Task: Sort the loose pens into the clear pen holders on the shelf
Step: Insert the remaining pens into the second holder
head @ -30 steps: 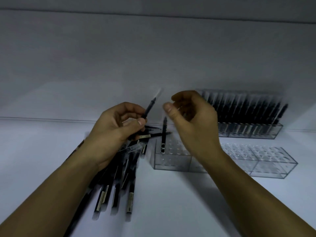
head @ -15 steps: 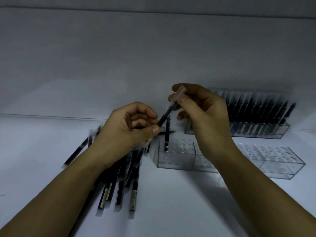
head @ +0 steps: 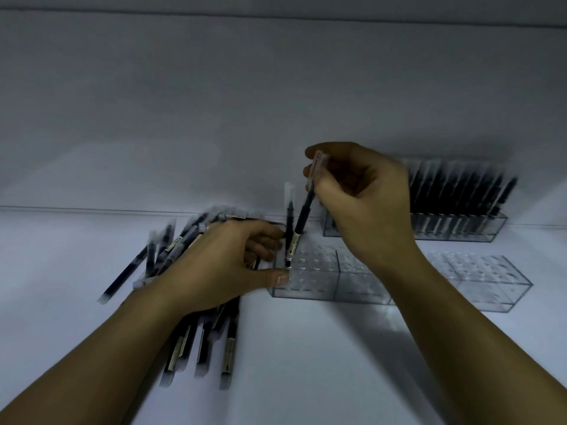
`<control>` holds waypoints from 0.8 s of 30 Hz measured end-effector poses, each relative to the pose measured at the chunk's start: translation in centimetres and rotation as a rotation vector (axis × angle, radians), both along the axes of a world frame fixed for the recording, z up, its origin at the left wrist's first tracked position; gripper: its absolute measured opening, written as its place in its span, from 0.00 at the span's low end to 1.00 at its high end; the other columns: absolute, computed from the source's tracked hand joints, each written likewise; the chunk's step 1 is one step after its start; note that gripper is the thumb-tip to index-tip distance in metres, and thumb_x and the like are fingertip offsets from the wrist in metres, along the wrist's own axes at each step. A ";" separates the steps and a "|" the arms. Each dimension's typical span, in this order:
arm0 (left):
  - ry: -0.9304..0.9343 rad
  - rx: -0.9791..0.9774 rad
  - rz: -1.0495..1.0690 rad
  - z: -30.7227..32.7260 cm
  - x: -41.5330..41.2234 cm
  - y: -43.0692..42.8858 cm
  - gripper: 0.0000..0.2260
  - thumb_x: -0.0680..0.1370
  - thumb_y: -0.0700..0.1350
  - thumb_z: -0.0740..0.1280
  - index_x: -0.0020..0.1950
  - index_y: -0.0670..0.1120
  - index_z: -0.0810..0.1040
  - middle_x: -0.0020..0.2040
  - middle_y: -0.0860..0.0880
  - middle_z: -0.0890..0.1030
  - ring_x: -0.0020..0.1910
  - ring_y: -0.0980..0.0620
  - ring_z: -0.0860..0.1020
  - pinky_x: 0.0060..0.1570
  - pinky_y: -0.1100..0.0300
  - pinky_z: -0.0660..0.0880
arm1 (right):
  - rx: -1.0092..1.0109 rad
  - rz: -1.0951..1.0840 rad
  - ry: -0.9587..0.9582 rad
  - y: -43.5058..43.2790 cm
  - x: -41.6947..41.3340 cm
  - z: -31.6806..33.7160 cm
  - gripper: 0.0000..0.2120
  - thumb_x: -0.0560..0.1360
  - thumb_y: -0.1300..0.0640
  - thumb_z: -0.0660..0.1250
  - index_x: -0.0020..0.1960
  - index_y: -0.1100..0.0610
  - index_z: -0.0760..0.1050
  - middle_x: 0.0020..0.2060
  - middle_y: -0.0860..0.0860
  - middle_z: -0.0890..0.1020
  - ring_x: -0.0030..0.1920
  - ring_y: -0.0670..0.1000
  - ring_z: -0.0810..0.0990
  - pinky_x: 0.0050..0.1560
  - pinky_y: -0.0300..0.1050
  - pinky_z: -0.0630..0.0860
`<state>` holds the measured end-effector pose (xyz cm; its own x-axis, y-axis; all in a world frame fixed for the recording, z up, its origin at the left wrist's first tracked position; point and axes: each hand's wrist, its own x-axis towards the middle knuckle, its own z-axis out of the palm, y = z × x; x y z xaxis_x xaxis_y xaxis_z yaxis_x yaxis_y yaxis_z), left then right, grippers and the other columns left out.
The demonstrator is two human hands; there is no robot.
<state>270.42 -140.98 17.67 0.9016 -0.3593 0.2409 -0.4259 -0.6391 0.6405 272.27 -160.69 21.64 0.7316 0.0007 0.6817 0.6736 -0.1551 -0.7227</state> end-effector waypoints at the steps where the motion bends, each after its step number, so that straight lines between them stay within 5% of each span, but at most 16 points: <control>1: -0.009 0.018 0.004 0.1 -0.1 0.0 0.29 0.67 0.56 0.78 0.67 0.54 0.77 0.53 0.62 0.82 0.51 0.66 0.79 0.53 0.62 0.80 | -0.023 -0.010 -0.004 0.0 0.0 -0.1 0.09 0.78 0.64 0.70 0.54 0.54 0.84 0.46 0.48 0.87 0.47 0.50 0.86 0.50 0.47 0.84; 7: -0.031 0.028 0.000 0.2 -0.2 -0.2 0.25 0.67 0.58 0.77 0.63 0.55 0.79 0.51 0.63 0.82 0.50 0.67 0.80 0.52 0.61 0.80 | -0.200 -0.042 -0.061 0.2 0.1 -0.7 0.12 0.75 0.62 0.71 0.58 0.55 0.83 0.42 0.46 0.84 0.38 0.45 0.82 0.40 0.37 0.79; 18: -0.070 0.056 -0.003 -0.2 -0.1 -0.1 0.22 0.69 0.56 0.77 0.61 0.54 0.80 0.50 0.60 0.83 0.49 0.64 0.81 0.50 0.60 0.81 | -0.401 -0.014 -0.143 0.3 -0.1 -1.3 0.12 0.71 0.65 0.74 0.51 0.58 0.75 0.39 0.48 0.79 0.39 0.49 0.80 0.37 0.44 0.79; 24: -0.057 0.054 -0.025 1.0 -0.5 1.2 0.26 0.69 0.53 0.78 0.66 0.54 0.78 0.59 0.60 0.82 0.56 0.67 0.79 0.60 0.63 0.77 | -0.400 -0.083 -0.237 0.5 -0.6 -1.2 0.09 0.70 0.64 0.72 0.49 0.59 0.76 0.40 0.49 0.77 0.38 0.49 0.76 0.36 0.40 0.74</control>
<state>269.89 -139.78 18.71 0.8773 -0.3956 0.2718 -0.4773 -0.6603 0.5798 271.64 -160.22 20.46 0.5642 0.2453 0.7883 0.7864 -0.4505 -0.4226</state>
